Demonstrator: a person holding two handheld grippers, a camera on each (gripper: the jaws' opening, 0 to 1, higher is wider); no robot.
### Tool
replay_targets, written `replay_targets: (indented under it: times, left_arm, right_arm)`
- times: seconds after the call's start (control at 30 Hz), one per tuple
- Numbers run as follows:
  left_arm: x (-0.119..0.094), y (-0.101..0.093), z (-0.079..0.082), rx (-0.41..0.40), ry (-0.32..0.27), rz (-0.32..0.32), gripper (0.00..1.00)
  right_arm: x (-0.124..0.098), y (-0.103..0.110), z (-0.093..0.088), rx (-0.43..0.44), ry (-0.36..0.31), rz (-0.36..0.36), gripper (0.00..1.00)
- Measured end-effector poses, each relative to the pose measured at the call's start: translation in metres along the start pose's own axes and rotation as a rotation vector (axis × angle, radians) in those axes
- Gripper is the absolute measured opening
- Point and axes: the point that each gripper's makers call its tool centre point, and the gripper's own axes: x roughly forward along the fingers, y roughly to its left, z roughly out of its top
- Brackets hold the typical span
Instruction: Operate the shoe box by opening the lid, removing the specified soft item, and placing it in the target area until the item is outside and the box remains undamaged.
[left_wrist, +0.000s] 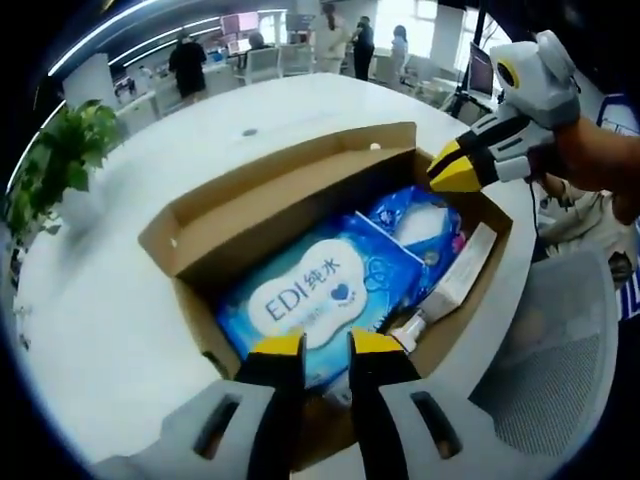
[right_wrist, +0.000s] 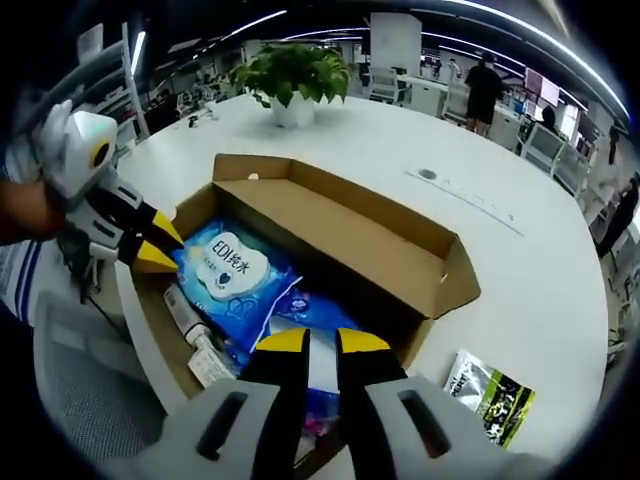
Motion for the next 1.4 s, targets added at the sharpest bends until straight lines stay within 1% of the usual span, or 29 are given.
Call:
replay_targets:
  times: [0.33,0.63,0.77,0.87,1.03,1.33,1.4]
  left_arm:
    - [0.000,0.004,-0.010,-0.023,0.003,-0.006,0.13]
    - [0.002,0.005,-0.017,-0.032,0.006,-0.018,0.12]
    - [0.003,0.005,-0.020,-0.037,0.008,-0.027,0.12]
    - [0.003,0.005,-0.024,-0.038,0.015,-0.030,0.12]
    - [0.003,0.005,-0.024,-0.038,0.010,-0.040,0.10]
    - [0.007,0.004,-0.024,-0.042,0.013,-0.051,0.10]
    - [0.008,0.004,-0.024,-0.046,0.012,-0.055,0.10]
  right_arm:
    - [0.017,0.016,0.008,-0.026,0.018,0.039,0.09]
    - [0.035,0.028,0.012,-0.046,0.042,0.074,0.10]
    - [0.046,0.033,0.009,-0.055,0.064,0.090,0.10]
    - [0.052,0.035,0.008,-0.055,0.075,0.095,0.10]
    - [0.060,0.037,0.004,-0.062,0.093,0.106,0.10]
    - [0.064,0.029,0.003,-0.042,0.108,0.090,0.11]
    - [0.066,0.034,0.004,-0.033,0.101,0.120,0.10]
